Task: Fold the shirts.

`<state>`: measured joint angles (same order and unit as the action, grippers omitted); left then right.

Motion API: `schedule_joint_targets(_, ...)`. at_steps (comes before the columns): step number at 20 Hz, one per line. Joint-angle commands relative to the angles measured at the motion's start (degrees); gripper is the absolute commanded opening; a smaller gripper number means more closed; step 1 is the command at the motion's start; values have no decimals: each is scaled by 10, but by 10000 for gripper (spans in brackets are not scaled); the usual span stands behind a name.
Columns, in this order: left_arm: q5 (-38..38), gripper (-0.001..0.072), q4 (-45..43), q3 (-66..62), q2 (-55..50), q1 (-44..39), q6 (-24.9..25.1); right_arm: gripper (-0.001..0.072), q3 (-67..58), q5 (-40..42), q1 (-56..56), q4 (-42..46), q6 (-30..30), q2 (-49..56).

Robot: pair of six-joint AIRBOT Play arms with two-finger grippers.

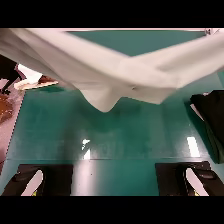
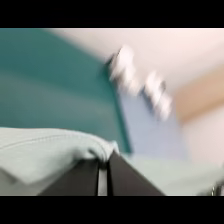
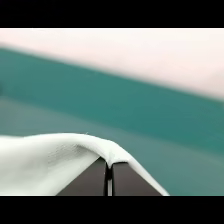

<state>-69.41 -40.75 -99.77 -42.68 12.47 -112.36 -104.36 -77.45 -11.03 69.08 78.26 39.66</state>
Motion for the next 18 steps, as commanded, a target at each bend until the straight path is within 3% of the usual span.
schedule_joint_targets(1,10,26,-136,-103,49,1,-156,9,-176,12,19,92,77,52)
schedule_joint_targets(2,-23,26,-186,-96,49,1,-195,9,-190,5,31,112,116,81)
schedule_joint_targets(3,-62,26,-210,-71,36,1,-202,9,-189,-17,41,120,155,115)
schedule_joint_targets(5,-128,28,-189,8,-7,1,-171,11,-129,-76,61,102,210,189)
schedule_joint_targets(7,-114,28,-150,124,-45,0,-129,12,-21,-89,96,68,210,260)
schedule_joint_targets(10,-15,28,-119,302,-93,0,-100,12,95,-35,147,71,209,381)
schedule_joint_targets(13,136,28,-104,438,-145,-13,-50,13,130,56,174,72,194,506)
schedule_joint_targets(15,271,29,-105,482,-196,-38,-23,14,115,113,179,70,192,578)
schedule_joint_targets(18,389,30,-96,485,-275,-50,-9,17,57,152,183,75,192,643)
